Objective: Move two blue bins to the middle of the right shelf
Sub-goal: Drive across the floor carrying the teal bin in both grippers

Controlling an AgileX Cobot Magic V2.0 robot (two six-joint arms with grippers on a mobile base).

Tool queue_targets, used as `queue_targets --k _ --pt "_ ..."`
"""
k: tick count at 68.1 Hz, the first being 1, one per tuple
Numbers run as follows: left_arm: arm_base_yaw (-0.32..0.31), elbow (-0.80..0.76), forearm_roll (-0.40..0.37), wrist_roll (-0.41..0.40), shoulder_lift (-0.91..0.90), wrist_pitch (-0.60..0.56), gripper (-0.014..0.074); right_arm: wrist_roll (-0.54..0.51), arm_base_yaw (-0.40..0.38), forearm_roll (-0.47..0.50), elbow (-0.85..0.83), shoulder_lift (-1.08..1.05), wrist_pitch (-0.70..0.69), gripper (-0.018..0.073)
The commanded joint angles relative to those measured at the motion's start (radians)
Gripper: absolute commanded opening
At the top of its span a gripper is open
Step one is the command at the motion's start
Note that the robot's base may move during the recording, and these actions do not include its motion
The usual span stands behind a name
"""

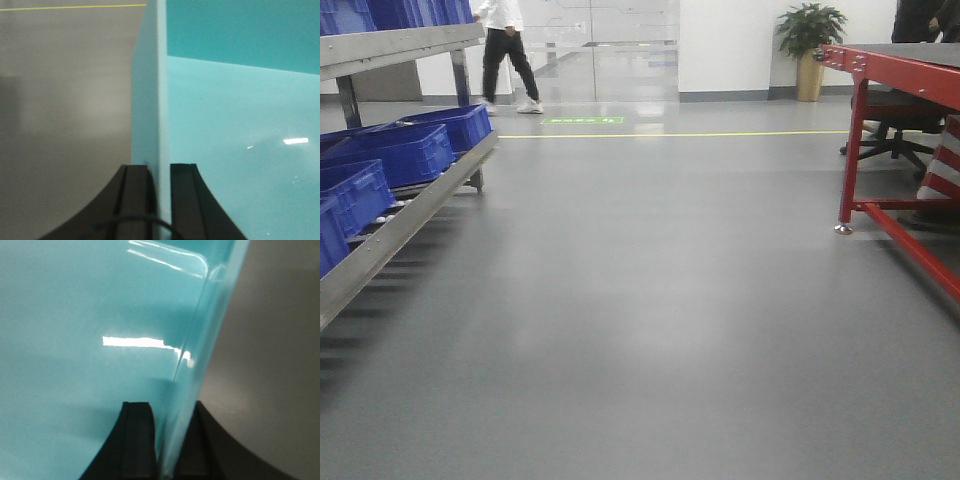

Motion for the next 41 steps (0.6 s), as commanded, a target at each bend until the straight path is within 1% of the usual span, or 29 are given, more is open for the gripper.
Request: queue_targets --k 1,41 --pt "-0.013 -0.012 -0.066 -0.008 -0.015 -0.072 -0.0111 -0.032 0.003 0.020 -0.008 -0.005 -0.030 -0.0154" --pt "-0.013 -0.012 -0.058 -0.008 -0.015 -0.072 -0.0111 -0.032 0.003 0.020 -0.008 -0.005 -0.030 -0.0154"
